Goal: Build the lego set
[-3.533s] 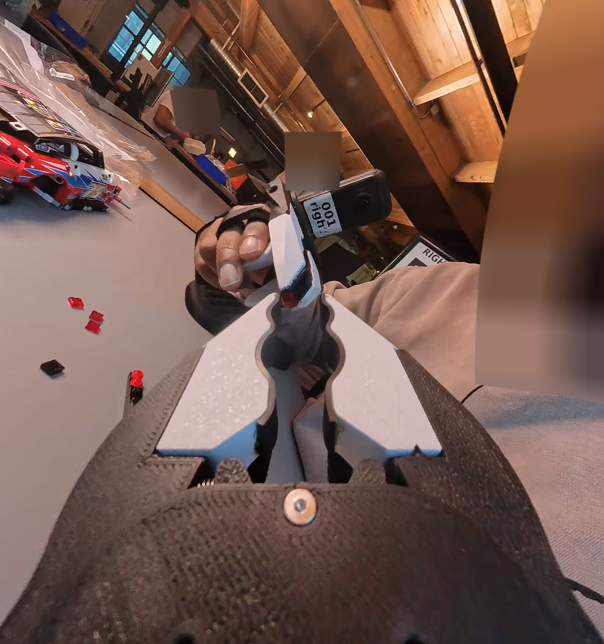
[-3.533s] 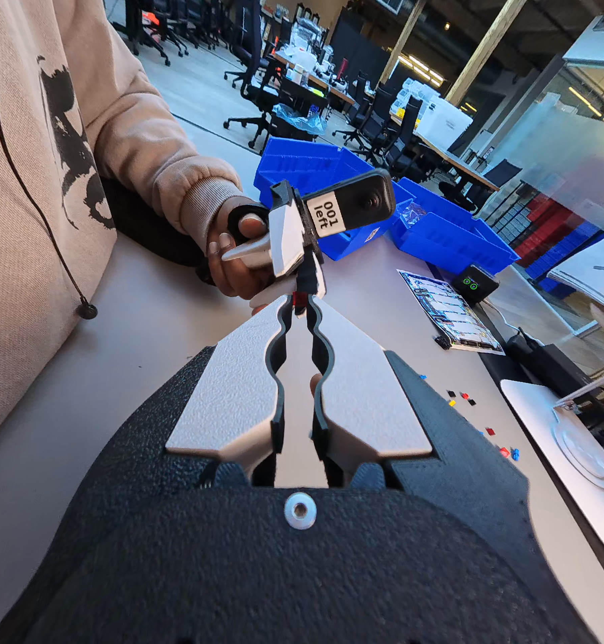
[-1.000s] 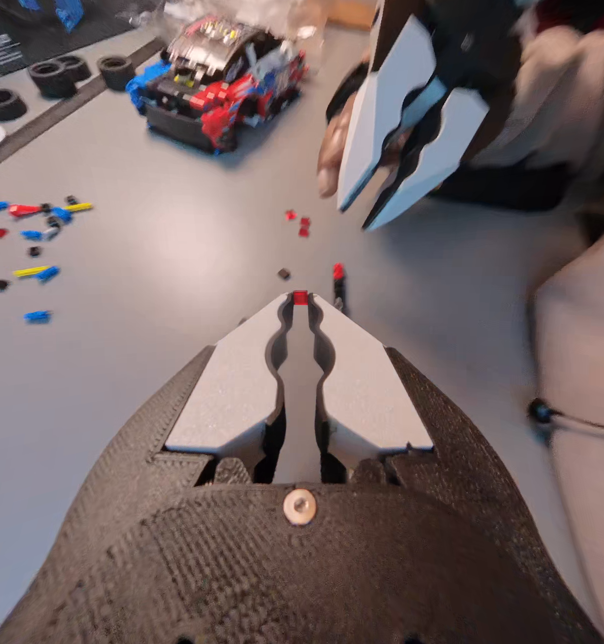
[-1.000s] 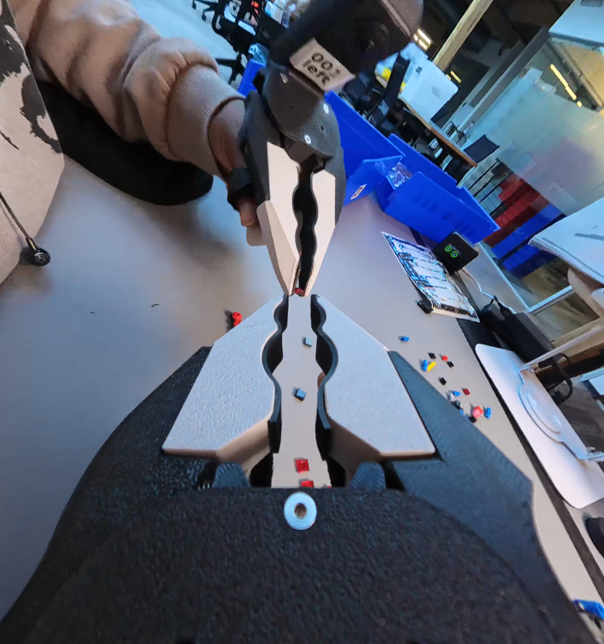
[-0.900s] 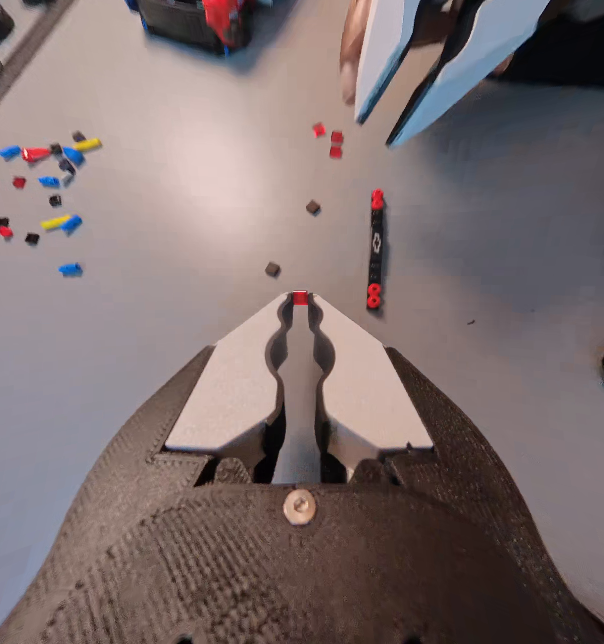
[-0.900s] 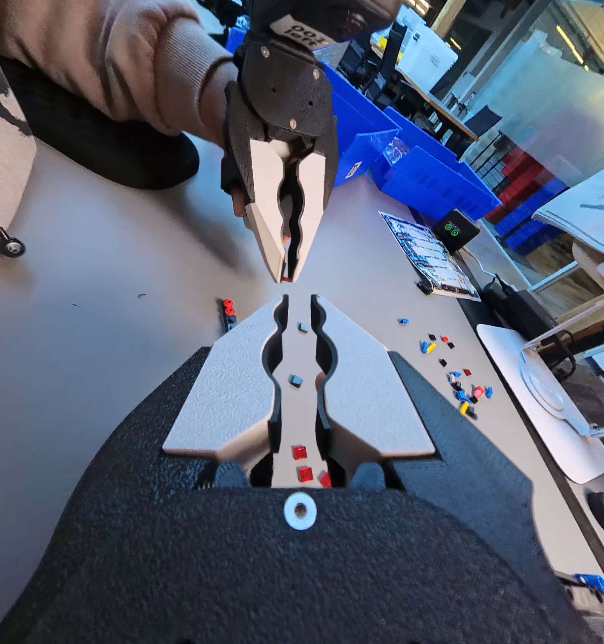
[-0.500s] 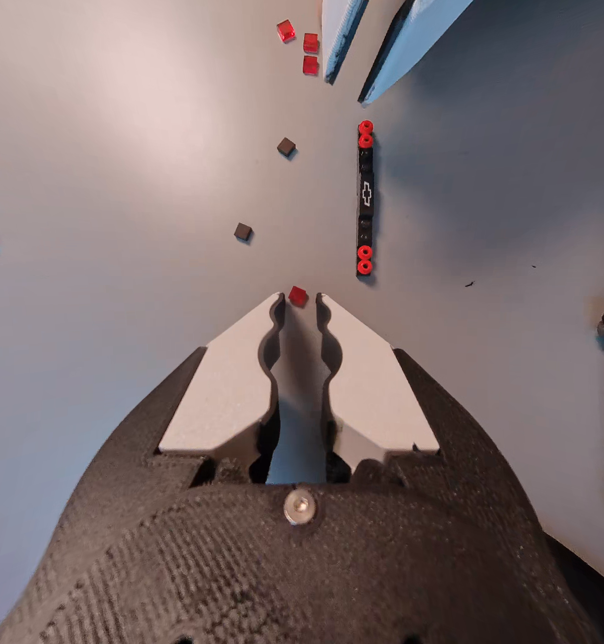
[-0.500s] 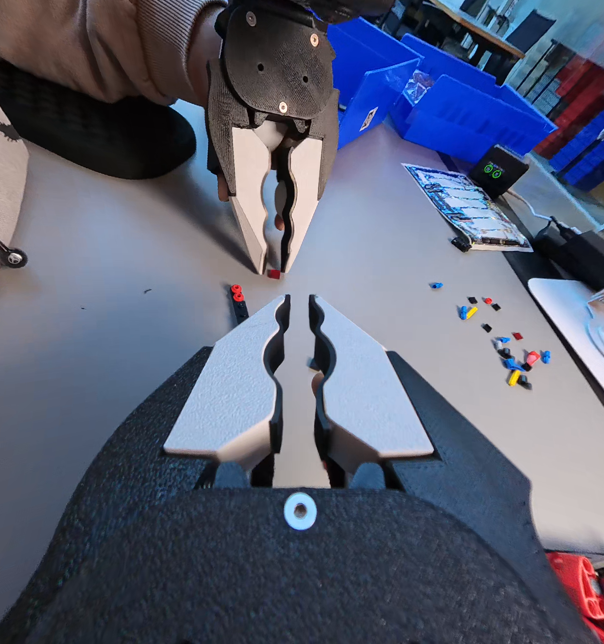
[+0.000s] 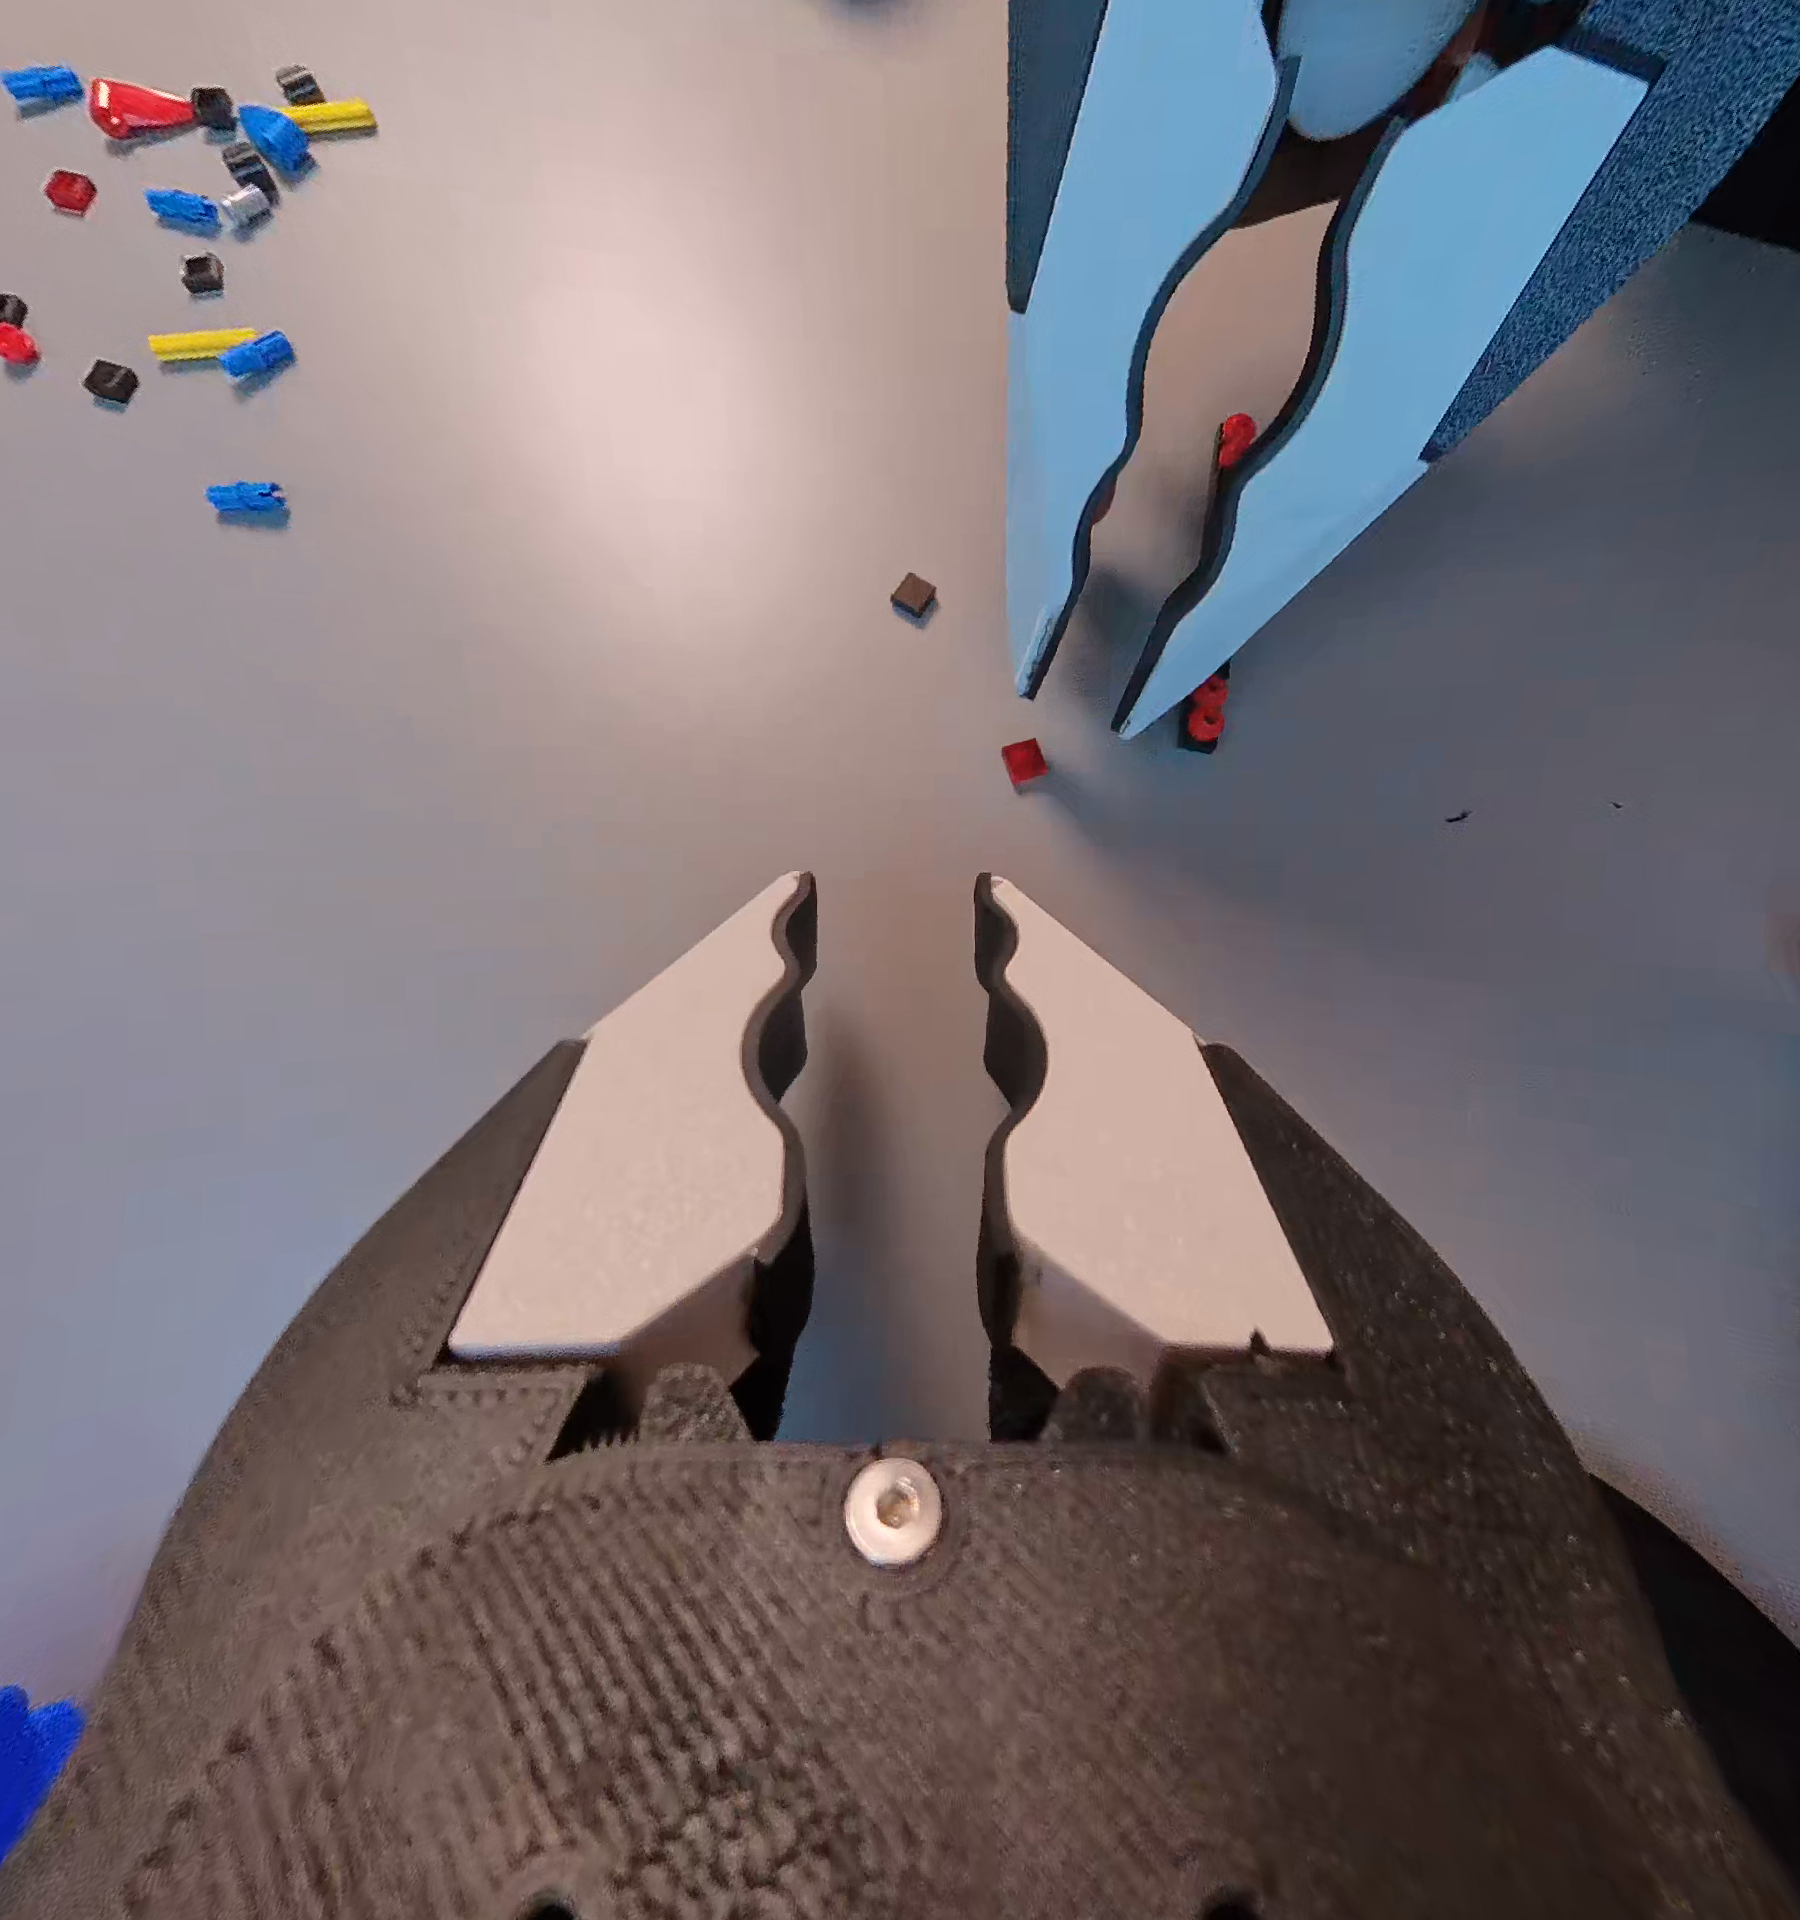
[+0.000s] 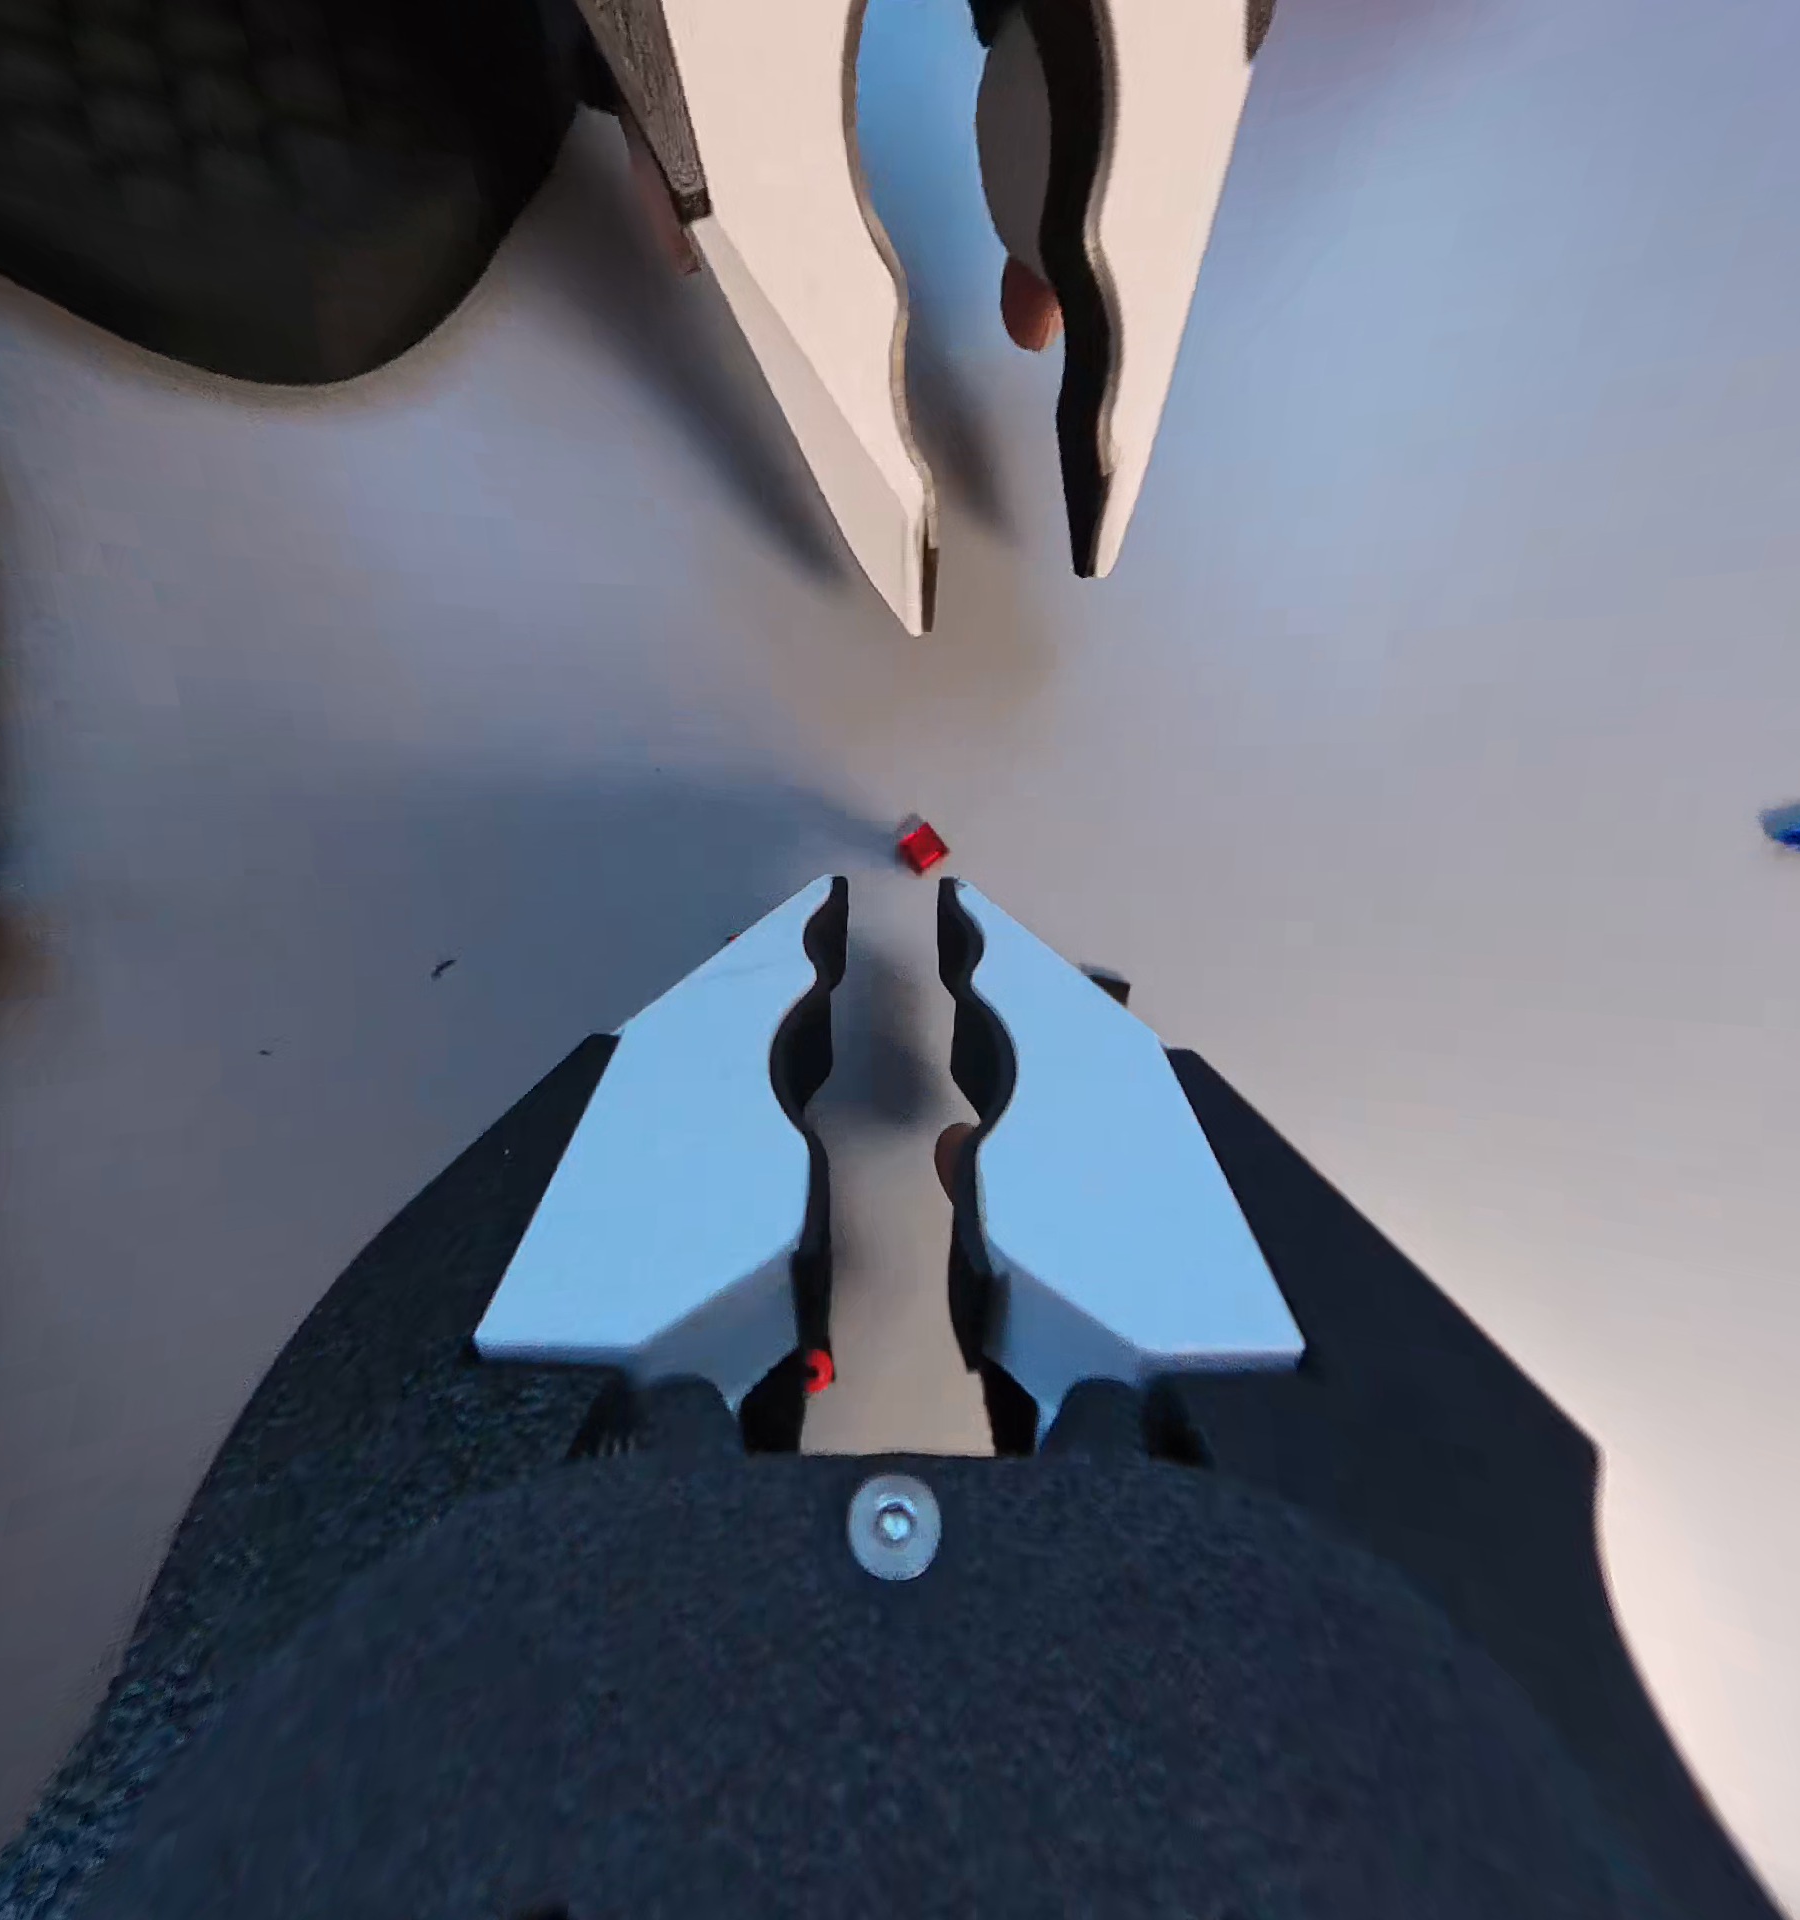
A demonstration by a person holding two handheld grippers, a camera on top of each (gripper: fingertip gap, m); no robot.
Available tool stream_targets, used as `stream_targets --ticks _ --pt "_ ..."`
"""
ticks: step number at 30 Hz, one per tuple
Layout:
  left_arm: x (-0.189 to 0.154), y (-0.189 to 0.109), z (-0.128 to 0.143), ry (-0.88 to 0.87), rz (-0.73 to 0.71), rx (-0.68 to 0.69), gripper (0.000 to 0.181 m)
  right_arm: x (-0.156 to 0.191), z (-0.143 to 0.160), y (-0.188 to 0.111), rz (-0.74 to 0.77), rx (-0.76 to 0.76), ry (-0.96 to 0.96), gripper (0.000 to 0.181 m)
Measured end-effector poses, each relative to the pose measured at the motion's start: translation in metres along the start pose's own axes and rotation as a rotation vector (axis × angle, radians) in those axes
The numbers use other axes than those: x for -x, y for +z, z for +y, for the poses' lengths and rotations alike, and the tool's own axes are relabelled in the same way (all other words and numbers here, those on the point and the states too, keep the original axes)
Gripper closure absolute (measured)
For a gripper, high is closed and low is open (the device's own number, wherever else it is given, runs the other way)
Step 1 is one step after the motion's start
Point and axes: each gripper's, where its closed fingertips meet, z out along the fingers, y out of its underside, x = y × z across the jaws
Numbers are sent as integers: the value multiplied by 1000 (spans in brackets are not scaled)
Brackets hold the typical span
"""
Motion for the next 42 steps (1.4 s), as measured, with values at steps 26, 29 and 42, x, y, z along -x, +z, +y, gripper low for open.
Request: stream_targets --ticks 26,29,42 --pt "-22 -1 -14 23 77 -94 156 -9 -13 -17 -180 -38 -254 176" --pt "-40 8 -20 44 143 -112 153 -14 2 -59 -119 -76 -177 176" --pt "-79 57 -29 198 164 -10 155 15 69 -57 -61 -9 -70 176"
